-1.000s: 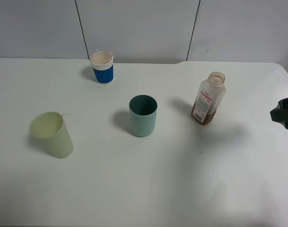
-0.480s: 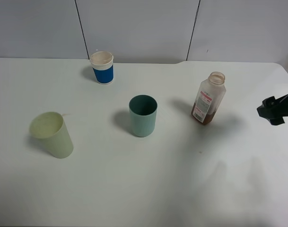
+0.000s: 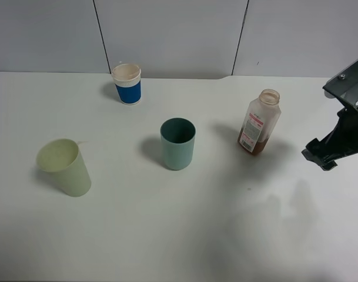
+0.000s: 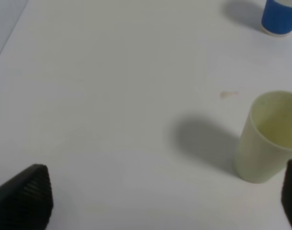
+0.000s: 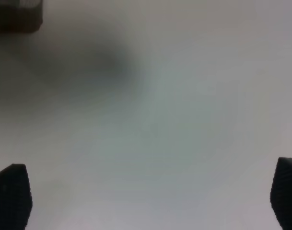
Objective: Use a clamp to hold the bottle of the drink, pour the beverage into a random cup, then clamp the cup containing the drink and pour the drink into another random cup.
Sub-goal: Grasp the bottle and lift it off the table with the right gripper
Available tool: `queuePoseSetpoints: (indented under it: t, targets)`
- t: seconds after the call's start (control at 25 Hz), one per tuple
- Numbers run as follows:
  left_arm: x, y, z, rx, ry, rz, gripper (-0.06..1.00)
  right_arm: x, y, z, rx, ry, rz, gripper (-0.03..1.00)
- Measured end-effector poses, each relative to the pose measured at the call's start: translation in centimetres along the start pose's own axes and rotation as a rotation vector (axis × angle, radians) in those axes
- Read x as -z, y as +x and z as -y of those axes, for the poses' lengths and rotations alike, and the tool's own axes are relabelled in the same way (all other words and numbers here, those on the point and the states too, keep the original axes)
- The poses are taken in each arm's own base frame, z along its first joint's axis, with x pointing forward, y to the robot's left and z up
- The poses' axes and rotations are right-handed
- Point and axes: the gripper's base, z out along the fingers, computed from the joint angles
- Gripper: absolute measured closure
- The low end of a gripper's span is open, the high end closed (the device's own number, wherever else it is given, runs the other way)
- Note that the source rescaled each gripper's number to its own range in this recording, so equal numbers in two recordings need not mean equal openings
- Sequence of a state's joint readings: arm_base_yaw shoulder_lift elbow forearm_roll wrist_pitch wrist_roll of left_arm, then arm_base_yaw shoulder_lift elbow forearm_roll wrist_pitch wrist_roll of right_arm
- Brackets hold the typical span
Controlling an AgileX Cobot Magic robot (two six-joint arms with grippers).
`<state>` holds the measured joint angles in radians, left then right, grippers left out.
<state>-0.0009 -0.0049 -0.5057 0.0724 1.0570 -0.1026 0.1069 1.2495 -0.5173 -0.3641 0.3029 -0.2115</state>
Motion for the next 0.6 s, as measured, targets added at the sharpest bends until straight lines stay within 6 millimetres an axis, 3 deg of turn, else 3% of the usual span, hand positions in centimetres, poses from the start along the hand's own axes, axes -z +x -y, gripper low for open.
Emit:
queuePoseSetpoints:
  t: [0.12, 0.4, 0.6]
  targets:
    - [0.0, 0.0, 0.0, 0.000, 0.000, 0.000, 0.06, -1.5, -0.1, -0.3, 0.040, -0.019, -0.011, -0.03]
    - [0.0, 0.0, 0.0, 0.000, 0.000, 0.000, 0.06, -2.9, -0.5, -0.7, 0.083, -0.038, 0.017, -0.03]
    - [0.0, 0.0, 0.0, 0.000, 0.000, 0.000, 0.06, -4.0, -1.4, -2.4, 0.153, -0.087, 0.060, -0.03]
